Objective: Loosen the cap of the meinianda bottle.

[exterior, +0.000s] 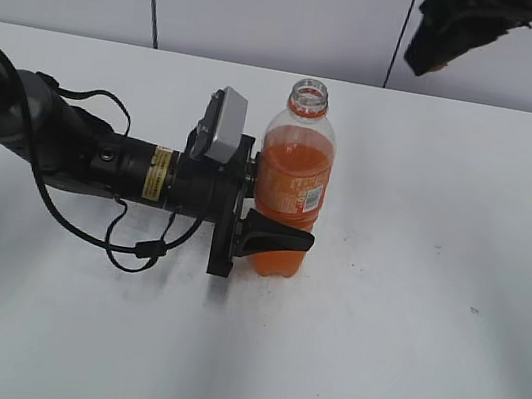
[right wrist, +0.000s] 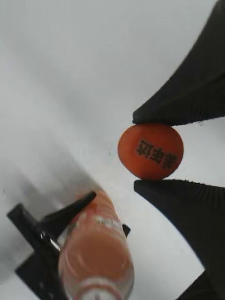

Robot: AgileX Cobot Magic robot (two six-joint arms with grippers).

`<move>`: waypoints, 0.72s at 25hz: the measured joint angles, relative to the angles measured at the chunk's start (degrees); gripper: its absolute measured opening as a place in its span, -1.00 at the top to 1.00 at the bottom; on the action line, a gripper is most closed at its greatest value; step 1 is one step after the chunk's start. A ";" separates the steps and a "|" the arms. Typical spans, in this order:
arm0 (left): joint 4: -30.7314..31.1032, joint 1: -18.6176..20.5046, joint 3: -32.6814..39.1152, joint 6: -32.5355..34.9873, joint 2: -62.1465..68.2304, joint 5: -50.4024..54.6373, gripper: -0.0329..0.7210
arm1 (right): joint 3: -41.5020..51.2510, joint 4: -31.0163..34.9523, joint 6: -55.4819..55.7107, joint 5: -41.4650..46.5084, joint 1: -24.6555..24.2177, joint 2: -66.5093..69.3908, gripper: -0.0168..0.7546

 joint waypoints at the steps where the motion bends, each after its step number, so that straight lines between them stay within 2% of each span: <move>1: 0.00 0.00 0.00 -0.16 0.00 0.00 -0.13 | 0.76 0.14 1.52 -0.83 -1.69 0.00 0.26; 4: -0.07 0.00 0.00 -0.82 0.00 0.11 -0.13 | 5.62 0.34 5.10 -4.82 -7.33 -0.35 0.26; 7: -0.31 0.00 0.00 -1.14 0.00 0.18 -0.13 | 14.30 1.77 6.97 -12.54 -11.91 -0.64 0.26; 13: -0.53 0.00 -0.05 -1.60 0.00 1.09 -0.13 | 34.16 4.35 9.41 -26.50 -19.90 -0.68 0.26; 18: -0.53 0.00 -0.05 -1.75 0.00 1.21 -0.13 | 44.01 4.46 10.84 -36.82 -25.39 -0.68 0.26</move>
